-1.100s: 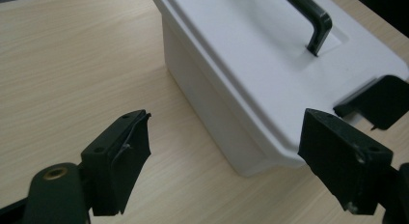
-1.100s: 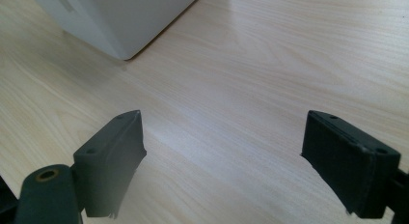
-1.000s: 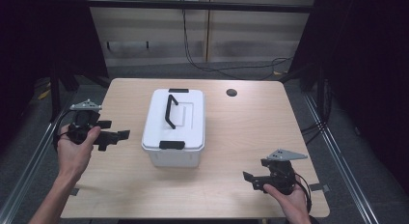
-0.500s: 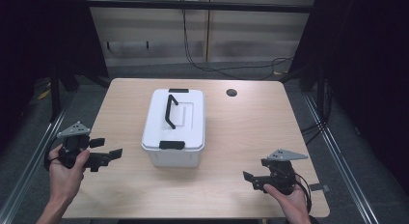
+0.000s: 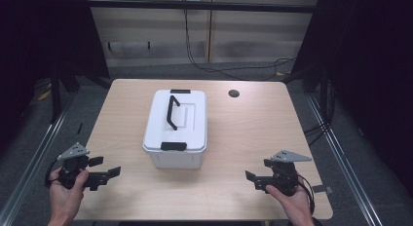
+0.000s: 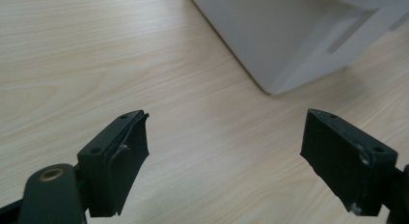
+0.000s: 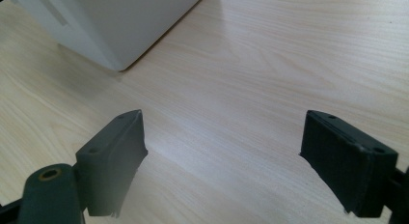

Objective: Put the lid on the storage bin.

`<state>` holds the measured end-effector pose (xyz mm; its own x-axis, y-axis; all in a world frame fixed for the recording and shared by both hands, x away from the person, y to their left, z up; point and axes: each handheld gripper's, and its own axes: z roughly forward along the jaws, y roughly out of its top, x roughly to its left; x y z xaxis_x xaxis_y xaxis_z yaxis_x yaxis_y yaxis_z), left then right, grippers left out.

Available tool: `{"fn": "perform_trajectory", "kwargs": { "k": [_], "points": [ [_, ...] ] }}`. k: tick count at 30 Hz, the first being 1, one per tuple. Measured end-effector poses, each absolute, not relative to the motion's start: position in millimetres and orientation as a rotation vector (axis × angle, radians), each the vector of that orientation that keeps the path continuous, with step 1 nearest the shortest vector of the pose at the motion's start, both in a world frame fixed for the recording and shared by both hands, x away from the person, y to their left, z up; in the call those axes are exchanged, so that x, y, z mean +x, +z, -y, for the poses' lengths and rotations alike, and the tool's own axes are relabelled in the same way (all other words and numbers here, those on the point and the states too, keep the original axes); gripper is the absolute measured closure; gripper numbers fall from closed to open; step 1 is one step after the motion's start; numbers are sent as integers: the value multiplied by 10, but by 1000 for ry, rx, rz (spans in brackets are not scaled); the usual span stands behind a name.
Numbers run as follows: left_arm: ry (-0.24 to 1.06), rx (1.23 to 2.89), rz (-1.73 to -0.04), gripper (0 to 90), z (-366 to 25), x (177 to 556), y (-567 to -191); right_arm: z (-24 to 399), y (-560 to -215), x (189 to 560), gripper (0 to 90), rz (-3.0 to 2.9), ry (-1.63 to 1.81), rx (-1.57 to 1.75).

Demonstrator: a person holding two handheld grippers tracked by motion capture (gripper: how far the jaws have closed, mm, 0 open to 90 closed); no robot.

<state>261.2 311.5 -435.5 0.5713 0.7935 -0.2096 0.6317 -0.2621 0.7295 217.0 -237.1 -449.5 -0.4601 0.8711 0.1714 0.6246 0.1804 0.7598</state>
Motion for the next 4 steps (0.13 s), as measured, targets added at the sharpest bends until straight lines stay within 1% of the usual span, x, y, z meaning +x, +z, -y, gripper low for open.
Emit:
{"fn": "perform_trajectory", "kwargs": {
  "k": [2, 4],
  "points": [
    [211, 1980, -1134, 164, -3110, 2603, -4370, 2373, -4503, 2181, 156, -2157, 1157, 1425],
    [213, 1999, -1130, 164, -3088, 2593, -4383, 2369, -4525, 2198, 167, -2165, 1131, 1424]
  ]
}}
